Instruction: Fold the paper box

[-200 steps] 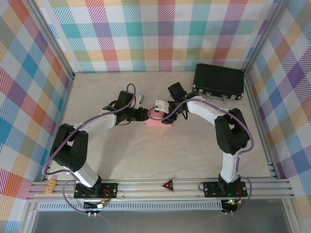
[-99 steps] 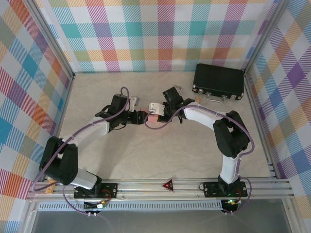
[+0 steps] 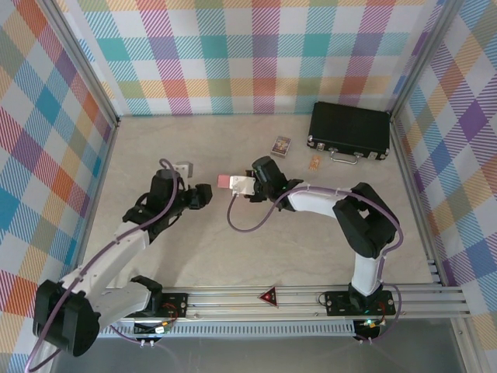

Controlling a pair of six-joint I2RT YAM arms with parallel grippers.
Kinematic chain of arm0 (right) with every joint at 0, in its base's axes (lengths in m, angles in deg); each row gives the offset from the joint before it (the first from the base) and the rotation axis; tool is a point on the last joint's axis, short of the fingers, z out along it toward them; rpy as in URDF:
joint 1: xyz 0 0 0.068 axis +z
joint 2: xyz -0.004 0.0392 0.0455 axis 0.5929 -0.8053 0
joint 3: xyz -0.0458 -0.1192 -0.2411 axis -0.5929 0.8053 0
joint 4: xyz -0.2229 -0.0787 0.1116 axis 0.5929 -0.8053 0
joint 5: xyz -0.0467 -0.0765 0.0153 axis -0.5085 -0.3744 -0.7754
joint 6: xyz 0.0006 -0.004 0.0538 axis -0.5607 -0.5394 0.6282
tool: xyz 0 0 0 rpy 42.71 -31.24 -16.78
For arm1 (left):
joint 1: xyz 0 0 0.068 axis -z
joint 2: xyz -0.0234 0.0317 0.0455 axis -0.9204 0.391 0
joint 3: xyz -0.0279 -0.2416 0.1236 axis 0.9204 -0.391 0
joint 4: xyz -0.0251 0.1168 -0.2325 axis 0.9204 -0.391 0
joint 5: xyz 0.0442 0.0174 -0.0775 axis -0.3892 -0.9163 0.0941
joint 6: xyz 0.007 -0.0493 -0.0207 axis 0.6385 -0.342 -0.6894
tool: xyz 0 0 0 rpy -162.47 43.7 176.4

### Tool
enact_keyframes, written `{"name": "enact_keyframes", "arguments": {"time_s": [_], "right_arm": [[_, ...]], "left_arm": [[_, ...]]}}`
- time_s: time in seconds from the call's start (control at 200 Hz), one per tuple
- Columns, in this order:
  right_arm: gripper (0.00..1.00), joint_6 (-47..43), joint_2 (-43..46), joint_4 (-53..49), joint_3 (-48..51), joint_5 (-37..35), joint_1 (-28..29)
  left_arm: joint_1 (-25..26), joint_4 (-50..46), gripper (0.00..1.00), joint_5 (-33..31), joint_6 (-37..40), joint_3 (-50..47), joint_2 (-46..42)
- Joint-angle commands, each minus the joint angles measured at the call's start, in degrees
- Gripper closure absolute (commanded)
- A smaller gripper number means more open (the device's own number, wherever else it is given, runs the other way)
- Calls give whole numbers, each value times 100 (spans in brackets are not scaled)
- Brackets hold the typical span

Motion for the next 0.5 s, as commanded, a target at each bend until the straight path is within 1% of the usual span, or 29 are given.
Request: {"name": "enact_keyframes", "arguments": {"time_s": [0.0, 0.125, 0.29, 0.3, 0.4, 0.5], "right_arm": [[70, -418, -222, 1257, 225, -590, 132], [70, -916, -564, 2489, 532, -1075, 282], [69, -1673, -1129, 4280, 776, -1580, 442], [69, -1716, -1166, 4367, 786, -1598, 446], [67, -1953, -1447, 4992, 859, -1751, 518], [64, -2035, -1623, 5237, 935, -1837, 586]], "left_arm": [[-70, -162, 33, -595, -151, -186, -446], [-99, -321, 32, -803, -186, -259, -750], [-117, -341, 32, -886, -185, -263, -855], [-117, -480, 32, -895, -187, -261, -853], [-125, -518, 32, -882, -196, -269, -834], [-126, -523, 32, -891, -197, -263, -818]]}}
